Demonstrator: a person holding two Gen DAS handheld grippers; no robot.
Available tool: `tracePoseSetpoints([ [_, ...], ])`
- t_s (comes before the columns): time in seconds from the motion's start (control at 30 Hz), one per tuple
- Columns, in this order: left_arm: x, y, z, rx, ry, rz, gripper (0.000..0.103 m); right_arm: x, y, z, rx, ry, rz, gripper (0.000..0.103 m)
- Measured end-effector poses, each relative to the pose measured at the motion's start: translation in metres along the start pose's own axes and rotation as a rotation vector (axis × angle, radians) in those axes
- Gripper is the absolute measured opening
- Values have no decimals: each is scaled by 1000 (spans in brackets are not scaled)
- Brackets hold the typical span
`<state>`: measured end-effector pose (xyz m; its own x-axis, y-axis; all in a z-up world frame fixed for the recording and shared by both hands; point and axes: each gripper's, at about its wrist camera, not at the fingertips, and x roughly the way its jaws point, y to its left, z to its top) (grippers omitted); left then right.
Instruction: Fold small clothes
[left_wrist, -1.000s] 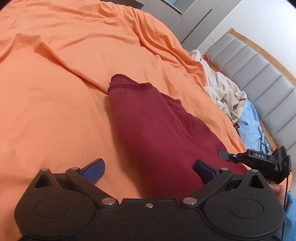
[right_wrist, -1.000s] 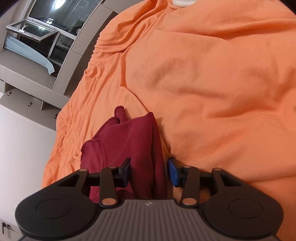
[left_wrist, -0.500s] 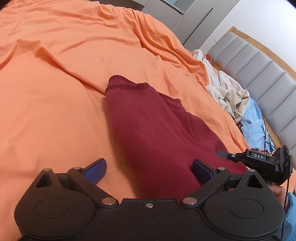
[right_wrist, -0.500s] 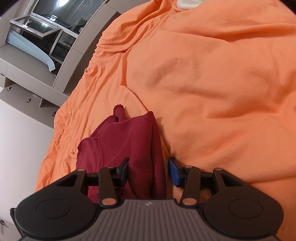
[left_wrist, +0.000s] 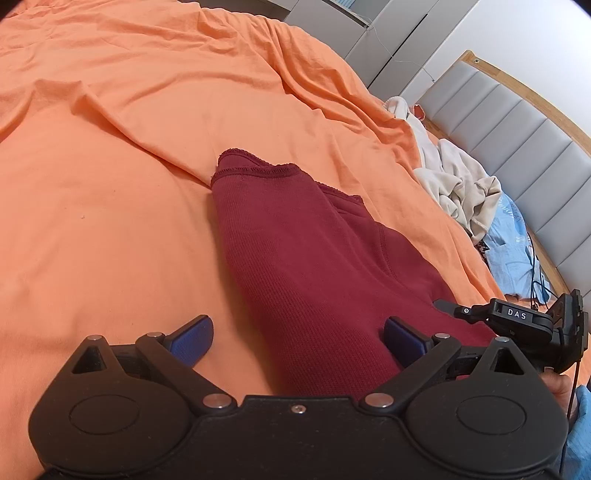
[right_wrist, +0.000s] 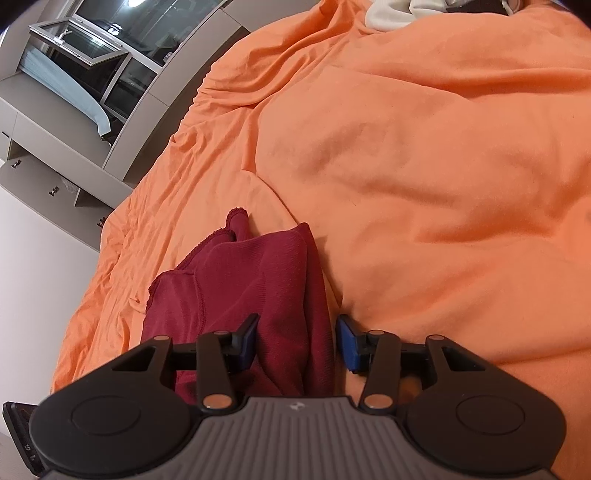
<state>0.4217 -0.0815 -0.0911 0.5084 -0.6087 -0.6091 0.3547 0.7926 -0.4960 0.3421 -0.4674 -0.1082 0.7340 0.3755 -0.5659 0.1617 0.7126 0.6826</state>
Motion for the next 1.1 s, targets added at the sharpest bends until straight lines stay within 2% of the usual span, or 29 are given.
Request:
tracePoseSetpoints([
  [0.07,0,0,0,2,-1,2,97,-1,4,0,-27,-7,-9,40],
  [0.17,-1,-1,1,-2,-1,-10,87,-4,12,-2,-75,-23,-27,36],
  [0.23,0,-3,2,-6,5,-31,75,-7,17,-4,-102,-38,-39,31],
  [0.33,1,-8,4,0,12,-44,64,-12,26,-7,-148,-66,-58,27],
  [0.37,1,-10,4,11,12,-38,62,-15,29,-8,-162,-76,-63,26],
  [0.43,-2,-15,5,36,1,-21,50,-20,36,-10,-191,-95,-69,22],
  [0.53,-8,-26,8,92,-11,12,41,-31,50,-13,-254,-139,-62,20],
  [0.63,-21,-41,14,195,-28,32,34,-44,67,-17,-316,-184,-28,18],
  [0.73,-40,-51,22,254,-75,26,32,-50,87,-19,-345,-213,72,17],
  [0.87,-64,-56,26,304,-145,76,31,-43,124,-28,-459,-242,120,17],
  [1.1,-103,-28,41,254,-259,174,30,-1,170,-38,-498,-272,213,17],
])
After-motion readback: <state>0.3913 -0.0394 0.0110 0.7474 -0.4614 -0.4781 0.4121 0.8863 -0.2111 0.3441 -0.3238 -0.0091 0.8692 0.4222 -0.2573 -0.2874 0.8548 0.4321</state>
